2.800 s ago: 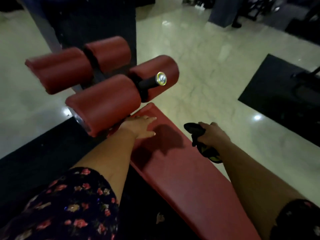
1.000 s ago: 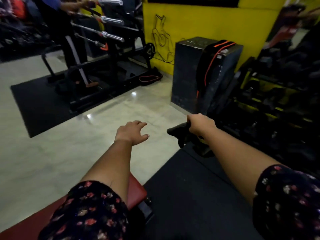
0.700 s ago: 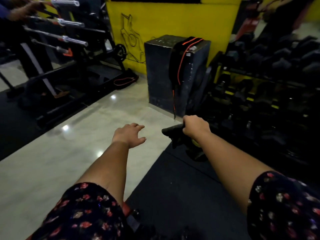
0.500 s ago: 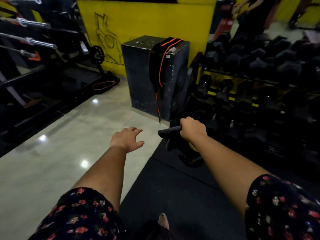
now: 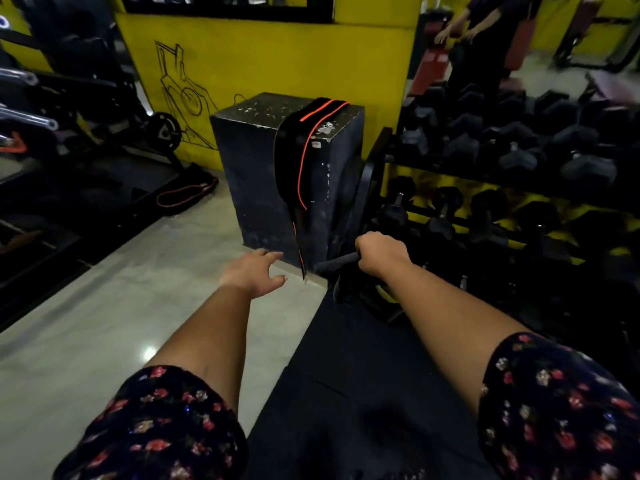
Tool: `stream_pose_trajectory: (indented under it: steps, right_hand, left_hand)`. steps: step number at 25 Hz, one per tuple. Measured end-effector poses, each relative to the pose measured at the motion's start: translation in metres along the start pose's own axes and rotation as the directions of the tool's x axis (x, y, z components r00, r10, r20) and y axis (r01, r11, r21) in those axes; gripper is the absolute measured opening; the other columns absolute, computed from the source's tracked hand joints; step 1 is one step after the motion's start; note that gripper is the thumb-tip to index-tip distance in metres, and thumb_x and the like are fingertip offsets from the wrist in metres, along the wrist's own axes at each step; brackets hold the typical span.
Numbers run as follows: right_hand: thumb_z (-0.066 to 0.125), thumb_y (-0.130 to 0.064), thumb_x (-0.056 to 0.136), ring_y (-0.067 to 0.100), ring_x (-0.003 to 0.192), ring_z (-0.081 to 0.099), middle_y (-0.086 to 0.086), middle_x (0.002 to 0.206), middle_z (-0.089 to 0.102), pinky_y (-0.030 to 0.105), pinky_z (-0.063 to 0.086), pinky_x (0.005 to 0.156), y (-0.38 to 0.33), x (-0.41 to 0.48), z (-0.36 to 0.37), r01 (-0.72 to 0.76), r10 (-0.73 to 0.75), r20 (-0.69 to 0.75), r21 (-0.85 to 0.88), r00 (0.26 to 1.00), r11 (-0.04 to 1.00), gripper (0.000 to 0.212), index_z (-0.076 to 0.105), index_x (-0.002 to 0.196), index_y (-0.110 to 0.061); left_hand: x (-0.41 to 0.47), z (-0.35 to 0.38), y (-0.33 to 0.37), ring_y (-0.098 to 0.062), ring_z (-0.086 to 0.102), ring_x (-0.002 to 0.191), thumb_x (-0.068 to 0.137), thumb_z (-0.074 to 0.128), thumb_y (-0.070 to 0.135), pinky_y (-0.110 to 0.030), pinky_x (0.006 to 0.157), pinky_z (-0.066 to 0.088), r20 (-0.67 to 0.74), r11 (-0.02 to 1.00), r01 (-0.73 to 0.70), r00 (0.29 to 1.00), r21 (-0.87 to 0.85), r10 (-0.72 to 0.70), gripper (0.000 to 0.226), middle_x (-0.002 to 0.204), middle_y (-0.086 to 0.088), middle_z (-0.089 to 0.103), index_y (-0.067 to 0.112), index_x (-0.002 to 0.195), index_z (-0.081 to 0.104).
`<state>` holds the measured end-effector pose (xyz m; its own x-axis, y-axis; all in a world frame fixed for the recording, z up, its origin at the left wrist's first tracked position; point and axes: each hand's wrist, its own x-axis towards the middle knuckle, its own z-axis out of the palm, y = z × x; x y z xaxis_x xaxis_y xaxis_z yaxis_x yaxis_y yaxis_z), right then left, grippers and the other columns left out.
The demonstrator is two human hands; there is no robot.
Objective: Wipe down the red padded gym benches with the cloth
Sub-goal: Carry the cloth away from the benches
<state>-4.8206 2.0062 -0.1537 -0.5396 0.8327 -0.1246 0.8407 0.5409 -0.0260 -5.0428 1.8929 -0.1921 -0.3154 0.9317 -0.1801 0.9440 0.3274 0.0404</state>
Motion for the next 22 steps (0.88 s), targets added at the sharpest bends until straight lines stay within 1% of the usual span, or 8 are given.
stream_pose_trajectory:
  steps: [3,6,10,12,14,16,19,22]
  right_hand:
    - [0.050,-0.002,0.089,0.031,0.101,0.060,0.009,0.111,0.059,0.036,0.044,0.068,0.001,0.058,0.001,0.058,-0.058,0.002,0.007,0.998,0.998,0.021,0.061,0.104,-0.013]
    - [0.049,-0.005,0.089,0.034,0.109,0.060,0.011,0.119,0.061,0.038,0.048,0.078,0.002,0.128,-0.011,0.125,-0.125,-0.034,0.014,0.992,0.992,0.030,0.064,0.113,-0.015]
    - [0.052,-0.005,0.088,0.035,0.106,0.060,0.012,0.117,0.061,0.038,0.047,0.076,-0.023,0.217,-0.026,0.281,-0.281,0.009,0.009,0.960,0.960,0.030,0.066,0.110,-0.018]
    - [0.053,-0.006,0.088,0.034,0.106,0.061,0.011,0.116,0.062,0.037,0.047,0.076,-0.044,0.246,-0.026,0.346,-0.345,0.032,-0.024,0.938,0.938,0.029,0.065,0.111,-0.019]
    - [0.054,-0.008,0.088,0.034,0.106,0.061,0.010,0.116,0.062,0.037,0.046,0.073,-0.075,0.271,-0.025,0.420,-0.417,0.056,-0.049,0.907,0.906,0.028,0.065,0.111,-0.018]
    - [0.054,-0.010,0.088,0.033,0.105,0.060,0.010,0.117,0.062,0.036,0.043,0.072,-0.115,0.291,-0.024,0.499,-0.496,0.068,-0.043,0.866,0.865,0.027,0.065,0.111,-0.019]
    - [0.053,-0.011,0.089,0.032,0.103,0.059,0.010,0.116,0.061,0.035,0.041,0.071,-0.187,0.314,-0.022,0.627,-0.624,0.068,-0.046,0.778,0.777,0.026,0.063,0.112,-0.021]
    - [0.053,-0.011,0.090,0.033,0.105,0.058,0.010,0.116,0.060,0.035,0.041,0.072,-0.268,0.326,-0.013,0.726,-0.724,0.070,0.001,0.686,0.688,0.024,0.058,0.112,-0.021]
  left_hand:
    - [0.038,-0.006,-0.009,-0.024,0.034,0.142,0.095,0.047,0.054,-0.041,0.107,0.037,0.032,0.999,0.026,0.999,0.035,-0.027,0.065,0.159,0.001,0.030,0.035,0.153,0.026]
    - [0.080,-0.015,-0.027,-0.024,0.034,0.141,0.096,0.046,0.055,-0.041,0.107,0.038,0.027,0.994,0.100,0.994,0.045,-0.102,0.064,0.159,0.003,0.030,0.035,0.153,0.026]
    - [0.119,-0.029,-0.060,-0.023,0.036,0.140,0.095,0.046,0.057,-0.043,0.106,0.042,0.018,0.969,0.248,0.968,0.017,-0.249,0.064,0.158,0.004,0.032,0.037,0.153,0.027]
    - [0.126,-0.034,-0.079,-0.022,0.036,0.140,0.095,0.047,0.056,-0.041,0.104,0.041,-0.004,0.949,0.313,0.950,-0.034,-0.313,0.064,0.157,0.004,0.033,0.037,0.153,0.028]
    - [0.123,-0.033,-0.100,-0.021,0.035,0.140,0.095,0.048,0.056,-0.041,0.102,0.041,-0.002,0.915,0.393,0.919,-0.084,-0.395,0.064,0.157,0.005,0.032,0.038,0.152,0.028]
    - [0.114,-0.026,-0.128,-0.021,0.035,0.140,0.095,0.048,0.057,-0.041,0.101,0.043,0.019,0.877,0.473,0.881,-0.082,-0.473,0.063,0.157,0.006,0.033,0.038,0.152,0.028]
    - [0.098,-0.018,-0.181,-0.021,0.037,0.139,0.095,0.047,0.057,-0.041,0.100,0.044,0.034,0.804,0.587,0.809,-0.099,-0.586,0.064,0.156,0.005,0.034,0.038,0.152,0.027]
    - [0.077,-0.009,-0.236,-0.021,0.037,0.139,0.094,0.047,0.057,-0.042,0.100,0.045,0.048,0.745,0.658,0.752,-0.111,-0.657,0.064,0.156,0.005,0.034,0.038,0.152,0.027]
